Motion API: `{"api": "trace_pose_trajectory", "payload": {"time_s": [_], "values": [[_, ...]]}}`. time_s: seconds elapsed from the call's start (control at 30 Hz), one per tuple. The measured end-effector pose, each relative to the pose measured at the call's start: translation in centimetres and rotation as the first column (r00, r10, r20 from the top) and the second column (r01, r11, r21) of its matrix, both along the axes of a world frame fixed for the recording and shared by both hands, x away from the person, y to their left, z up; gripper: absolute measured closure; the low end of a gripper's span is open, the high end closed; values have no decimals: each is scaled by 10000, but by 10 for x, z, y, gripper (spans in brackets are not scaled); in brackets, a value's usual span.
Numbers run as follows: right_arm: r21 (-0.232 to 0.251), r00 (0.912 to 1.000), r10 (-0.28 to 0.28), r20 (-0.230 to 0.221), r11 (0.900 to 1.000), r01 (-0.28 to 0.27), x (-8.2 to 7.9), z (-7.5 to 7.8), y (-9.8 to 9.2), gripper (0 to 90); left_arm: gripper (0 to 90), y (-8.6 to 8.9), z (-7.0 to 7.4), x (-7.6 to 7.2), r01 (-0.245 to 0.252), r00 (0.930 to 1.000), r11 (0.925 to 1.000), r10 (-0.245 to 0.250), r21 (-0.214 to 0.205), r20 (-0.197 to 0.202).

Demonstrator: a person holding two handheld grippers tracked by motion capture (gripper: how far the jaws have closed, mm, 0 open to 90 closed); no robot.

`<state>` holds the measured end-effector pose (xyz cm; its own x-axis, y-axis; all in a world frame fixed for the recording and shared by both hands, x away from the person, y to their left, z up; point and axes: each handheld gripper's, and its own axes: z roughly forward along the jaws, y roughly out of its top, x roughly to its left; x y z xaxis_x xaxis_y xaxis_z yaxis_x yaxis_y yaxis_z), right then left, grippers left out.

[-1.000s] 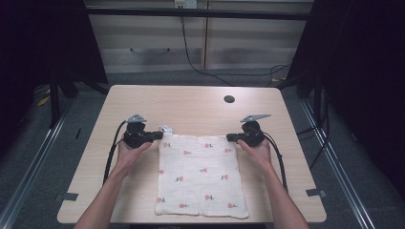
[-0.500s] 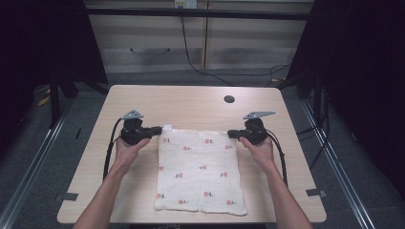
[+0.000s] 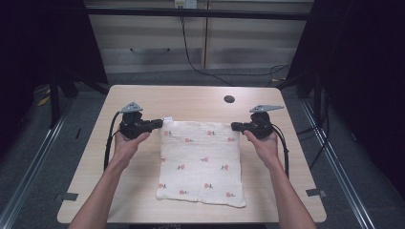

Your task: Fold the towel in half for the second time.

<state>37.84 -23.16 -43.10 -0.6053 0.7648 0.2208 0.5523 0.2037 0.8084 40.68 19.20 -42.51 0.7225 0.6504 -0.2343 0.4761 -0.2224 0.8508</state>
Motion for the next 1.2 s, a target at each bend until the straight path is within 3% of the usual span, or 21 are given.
{"api": "trace_pose_trajectory", "payload": {"time_s": [0.47,0.53,0.63,0.73,0.87,1.2], "values": [[-71,9994,-112,341,9999,114,7,26,-2,873,865,-5,22,7,-91,9994,9996,100,-270,333],[-414,9990,-210,391,9989,226,12,33,-4,874,865,-6,27,8,-94,9991,9998,101,-189,400],[-337,9978,-180,642,9992,202,14,49,-6,874,865,-6,35,8,-52,9983,9995,69,-298,575],[-319,9971,-180,743,9993,204,13,53,-6,874,865,-5,37,7,-121,9978,9982,159,-585,641],[-264,9971,-96,759,9996,116,9,50,-4,874,866,-6,32,3,-58,9974,9996,78,-279,712],[-259,9987,56,508,9997,-43,-2,27,-4,874,866,-2,9,-7,-20,9988,9995,35,-309,480]]}}
